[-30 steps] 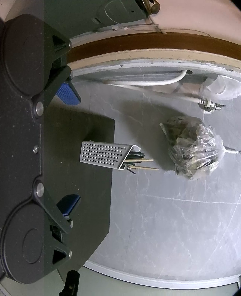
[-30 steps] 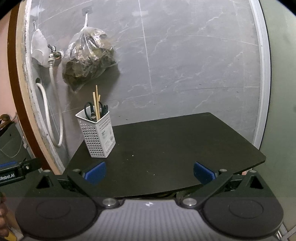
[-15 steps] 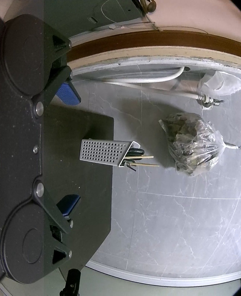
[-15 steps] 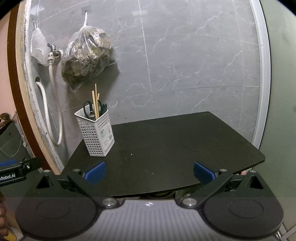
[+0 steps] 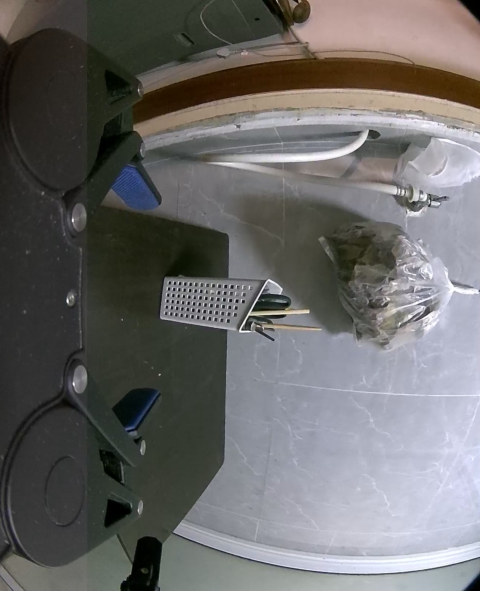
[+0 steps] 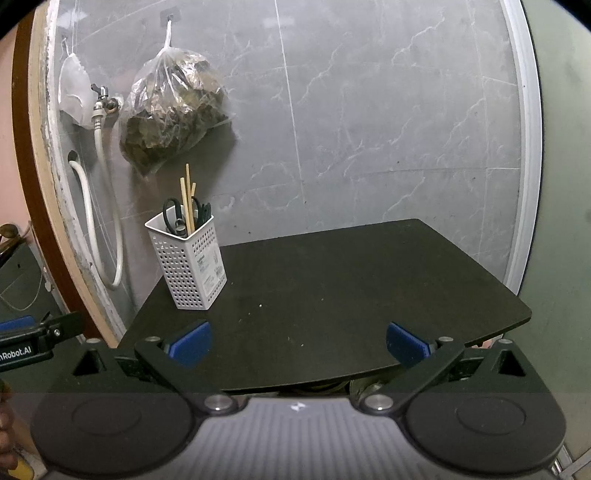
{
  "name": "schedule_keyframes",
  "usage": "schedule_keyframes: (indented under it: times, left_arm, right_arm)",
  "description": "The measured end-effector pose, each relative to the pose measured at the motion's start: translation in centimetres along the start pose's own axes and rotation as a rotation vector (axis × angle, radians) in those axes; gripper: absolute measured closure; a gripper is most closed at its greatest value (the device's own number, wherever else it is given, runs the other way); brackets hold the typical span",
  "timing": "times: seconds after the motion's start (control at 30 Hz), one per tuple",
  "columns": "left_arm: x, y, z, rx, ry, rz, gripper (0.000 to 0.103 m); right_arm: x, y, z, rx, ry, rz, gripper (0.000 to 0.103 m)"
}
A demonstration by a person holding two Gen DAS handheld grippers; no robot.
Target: Organize utensils
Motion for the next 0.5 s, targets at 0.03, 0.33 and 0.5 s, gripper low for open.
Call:
schedule_keyframes:
  times: [0.03,0.33,0.5]
  left_arm:
    - [-0.04,0.02,-0.07,0.001,0.0,0.0,0.001]
    - [0.24,0.01,-0.46,0.01,-0.003,0.002,0.001]
    - [0.24,-0.02,-0.49,0.01,-0.001,0.001,0.001]
  right_arm:
    - [-0.02,-0.03,-0.07,0.001,-0.001,0.0,0.0]
    - [0.16,-0.02,-0.54,0.008,-0.004,0.004,0.0]
    - [0.16,-0.06,-0.61,0.009,-0.003,0.004,0.0]
Point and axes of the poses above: each gripper's, at about its wrist camera, not at the fingertips, and z roughly against the way its jaws point, x to its left, y to its underside, the point moved 8 cm from there along -z, roughly the way its jaws point, and after that the axes turned 6 degrees about -z, right-handed, at the moved point
